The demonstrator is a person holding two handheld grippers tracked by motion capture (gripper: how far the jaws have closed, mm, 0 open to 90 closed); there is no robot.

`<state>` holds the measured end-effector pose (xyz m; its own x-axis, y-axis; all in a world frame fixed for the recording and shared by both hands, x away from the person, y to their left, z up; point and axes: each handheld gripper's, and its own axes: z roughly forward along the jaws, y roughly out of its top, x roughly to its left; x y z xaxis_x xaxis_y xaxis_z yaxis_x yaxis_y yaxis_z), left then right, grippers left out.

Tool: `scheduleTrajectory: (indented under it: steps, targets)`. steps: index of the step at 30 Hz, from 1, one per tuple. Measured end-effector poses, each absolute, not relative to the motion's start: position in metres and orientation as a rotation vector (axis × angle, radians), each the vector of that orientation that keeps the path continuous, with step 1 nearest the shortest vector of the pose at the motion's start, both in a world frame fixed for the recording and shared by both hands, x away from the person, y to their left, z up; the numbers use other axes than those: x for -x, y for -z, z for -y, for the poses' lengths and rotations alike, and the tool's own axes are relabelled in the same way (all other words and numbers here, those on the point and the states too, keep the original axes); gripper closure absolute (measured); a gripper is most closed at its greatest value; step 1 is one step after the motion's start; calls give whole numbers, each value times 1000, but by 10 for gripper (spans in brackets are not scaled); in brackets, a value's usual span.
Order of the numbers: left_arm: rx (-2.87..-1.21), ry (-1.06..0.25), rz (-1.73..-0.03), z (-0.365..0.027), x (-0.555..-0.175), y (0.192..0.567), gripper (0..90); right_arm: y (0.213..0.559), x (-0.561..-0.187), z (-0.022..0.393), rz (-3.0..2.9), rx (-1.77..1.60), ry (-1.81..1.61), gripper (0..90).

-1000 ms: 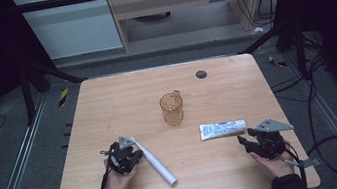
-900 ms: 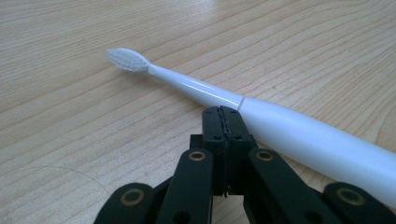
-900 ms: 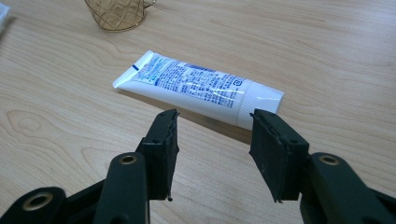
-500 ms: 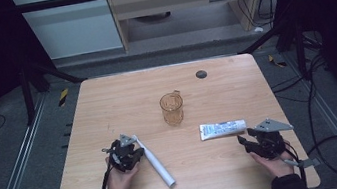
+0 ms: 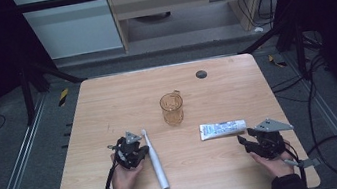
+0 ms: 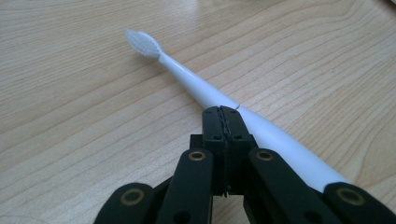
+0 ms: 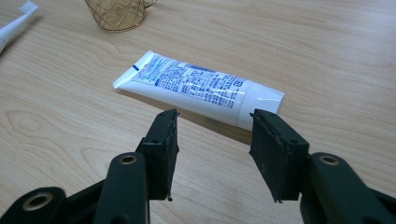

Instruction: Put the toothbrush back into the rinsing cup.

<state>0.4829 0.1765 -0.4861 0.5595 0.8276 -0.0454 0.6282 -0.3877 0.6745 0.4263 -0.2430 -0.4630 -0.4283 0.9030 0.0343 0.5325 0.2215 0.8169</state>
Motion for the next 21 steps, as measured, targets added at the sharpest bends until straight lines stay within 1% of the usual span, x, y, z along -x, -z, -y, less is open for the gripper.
scheduleTrajectory:
  steps: [21]
  targets:
    - [-2159, -374, -1123, -170, -481, 486, 895, 464, -427, 242, -2050, -1314, -1087, 514]
